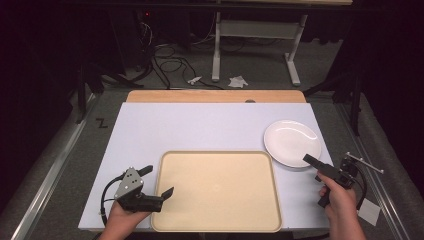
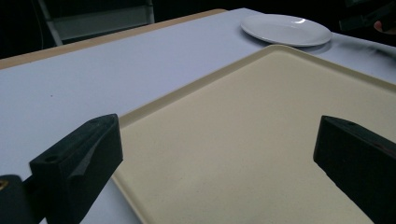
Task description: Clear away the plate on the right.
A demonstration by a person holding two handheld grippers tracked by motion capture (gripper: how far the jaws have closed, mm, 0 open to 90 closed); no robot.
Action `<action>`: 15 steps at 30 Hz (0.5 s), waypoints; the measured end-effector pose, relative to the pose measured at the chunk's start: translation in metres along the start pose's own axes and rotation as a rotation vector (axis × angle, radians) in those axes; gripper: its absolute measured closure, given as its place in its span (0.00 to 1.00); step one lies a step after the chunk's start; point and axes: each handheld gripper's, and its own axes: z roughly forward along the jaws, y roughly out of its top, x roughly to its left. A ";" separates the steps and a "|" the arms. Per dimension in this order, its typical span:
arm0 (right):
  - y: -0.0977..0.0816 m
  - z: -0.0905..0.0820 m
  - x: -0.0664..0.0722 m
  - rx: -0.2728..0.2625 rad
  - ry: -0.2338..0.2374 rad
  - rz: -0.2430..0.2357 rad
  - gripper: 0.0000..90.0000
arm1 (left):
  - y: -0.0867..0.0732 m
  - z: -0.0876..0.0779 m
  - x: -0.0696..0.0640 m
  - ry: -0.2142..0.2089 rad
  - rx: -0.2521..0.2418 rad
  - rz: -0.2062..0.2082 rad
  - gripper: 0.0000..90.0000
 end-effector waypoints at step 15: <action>-0.003 0.004 -0.016 0.018 -0.010 0.107 0.25 | -0.002 0.001 0.000 -0.008 0.011 0.002 0.03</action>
